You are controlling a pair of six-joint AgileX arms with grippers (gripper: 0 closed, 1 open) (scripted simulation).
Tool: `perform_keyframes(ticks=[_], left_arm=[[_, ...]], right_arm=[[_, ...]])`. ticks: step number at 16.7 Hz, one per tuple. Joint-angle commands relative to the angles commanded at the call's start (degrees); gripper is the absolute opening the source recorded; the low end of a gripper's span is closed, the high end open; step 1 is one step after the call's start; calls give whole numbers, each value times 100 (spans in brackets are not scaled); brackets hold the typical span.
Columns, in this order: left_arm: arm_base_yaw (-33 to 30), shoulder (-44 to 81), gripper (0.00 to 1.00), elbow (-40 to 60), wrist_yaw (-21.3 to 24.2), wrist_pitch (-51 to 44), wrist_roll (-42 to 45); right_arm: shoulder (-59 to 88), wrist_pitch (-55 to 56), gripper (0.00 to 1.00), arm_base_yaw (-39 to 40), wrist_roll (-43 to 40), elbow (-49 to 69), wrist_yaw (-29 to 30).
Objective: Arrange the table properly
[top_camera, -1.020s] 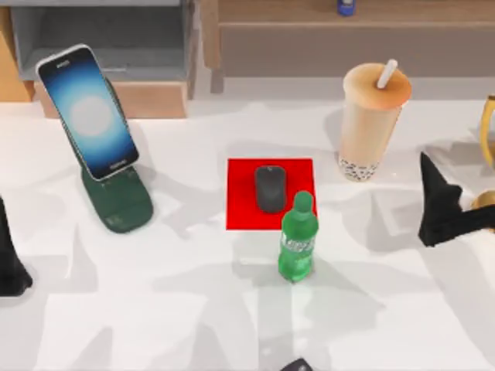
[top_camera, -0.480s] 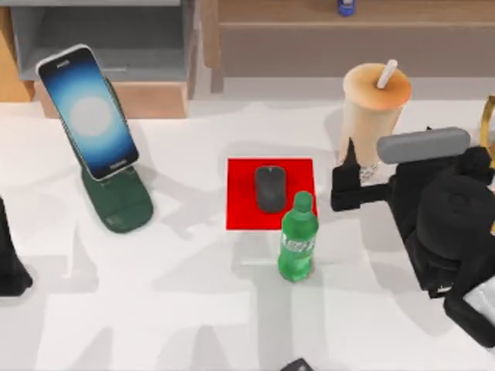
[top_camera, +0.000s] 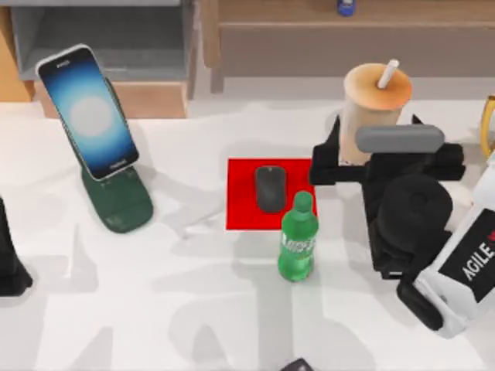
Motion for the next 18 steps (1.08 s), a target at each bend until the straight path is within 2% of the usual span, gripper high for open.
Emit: perform_keyframes(ticks=[15, 18], left_arm=[[0, 0, 100, 0, 0, 0, 0], [0, 0, 100, 0, 0, 0, 0]], right_arm=[[218, -388, 100, -302, -5, 613, -299], [218, -388, 77, -302, -5, 613, -299]])
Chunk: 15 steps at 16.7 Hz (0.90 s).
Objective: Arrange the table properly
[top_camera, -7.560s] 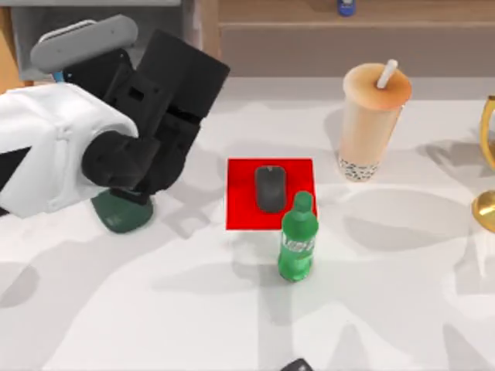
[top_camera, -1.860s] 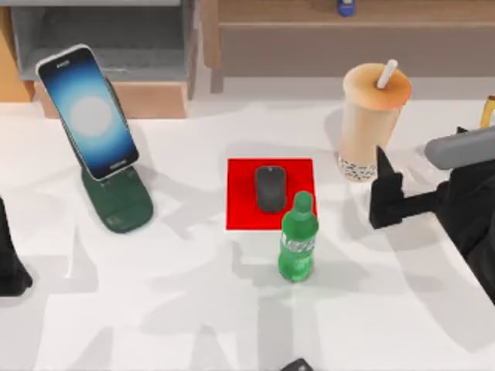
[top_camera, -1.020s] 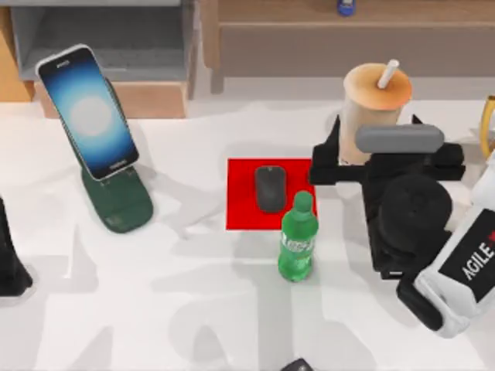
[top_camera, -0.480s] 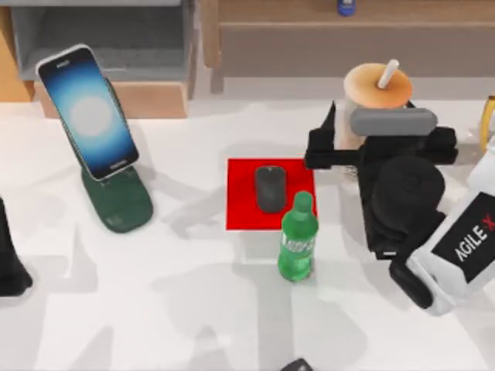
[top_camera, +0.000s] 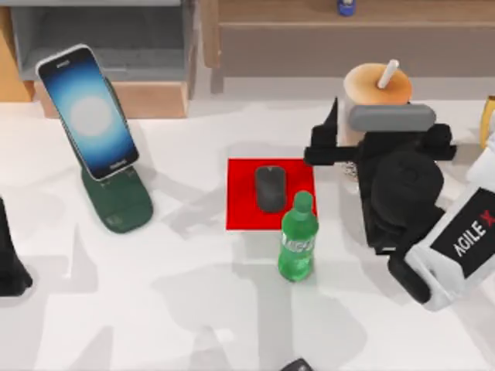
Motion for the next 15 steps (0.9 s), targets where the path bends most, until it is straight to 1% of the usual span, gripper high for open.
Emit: perform_keyframes(ticks=[10, 11, 15], left_arm=[[0, 0, 100, 0, 0, 0, 0], [0, 0, 100, 0, 0, 0, 0], [0, 0, 100, 0, 0, 0, 0]], right_arm=[[0, 0, 2, 0, 0, 0, 0], [0, 0, 0, 0, 0, 0, 0], [0, 0, 0, 0, 0, 0, 0]])
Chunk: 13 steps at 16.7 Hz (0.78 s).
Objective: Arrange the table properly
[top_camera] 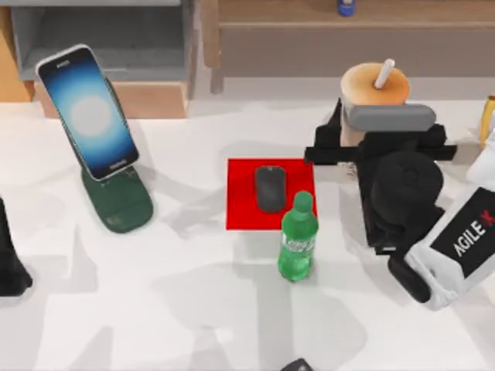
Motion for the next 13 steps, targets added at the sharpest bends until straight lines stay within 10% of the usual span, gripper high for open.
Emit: perform_keyframes(ticks=[13], left_arm=[[0, 0, 100, 0, 0, 0, 0]], right_arm=[[-219, -210, 0, 12, 23, -11, -6]])
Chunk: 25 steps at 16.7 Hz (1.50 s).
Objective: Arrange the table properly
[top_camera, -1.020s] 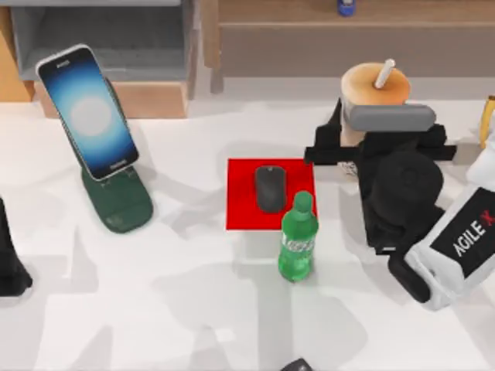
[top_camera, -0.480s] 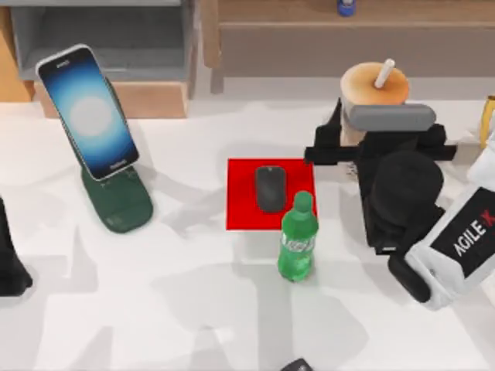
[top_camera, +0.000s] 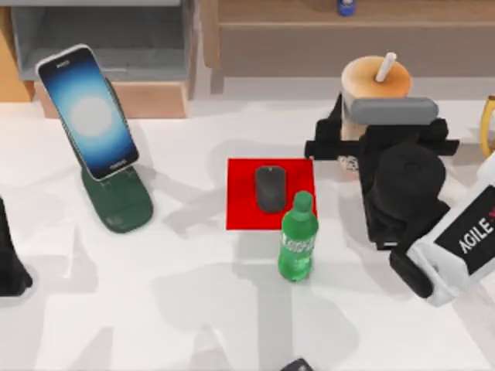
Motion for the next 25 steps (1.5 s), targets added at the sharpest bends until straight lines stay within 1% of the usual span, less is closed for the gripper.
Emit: perform_keyframes(ticks=[3, 6, 12, 14, 17, 19, 23, 25], left_arm=[[0, 0, 100, 0, 0, 0, 0], [0, 0, 100, 0, 0, 0, 0], [0, 0, 100, 0, 0, 0, 0], [0, 0, 100, 0, 0, 0, 0], [0, 0, 100, 0, 0, 0, 0], [0, 0, 100, 0, 0, 0, 0], [0, 0, 100, 0, 0, 0, 0], [0, 0, 100, 0, 0, 0, 0]], right_arm=[[-344, -194, 0, 43, 239, 166, -94], [-940, -663, 0, 20, 464, 314, -330], [-1437, -1785, 0, -444, 494, 679, -942], [-1531, -2142, 0, -681, 460, 925, -1186], [-1771, -2478, 0, -1043, 363, 1462, -1398], [-1821, -2870, 0, -1428, 269, 1920, -1589], [-1483, -4082, 0, -2400, 91, 2868, -2401], [-1308, -4480, 0, -2737, 27, 3239, -2788]])
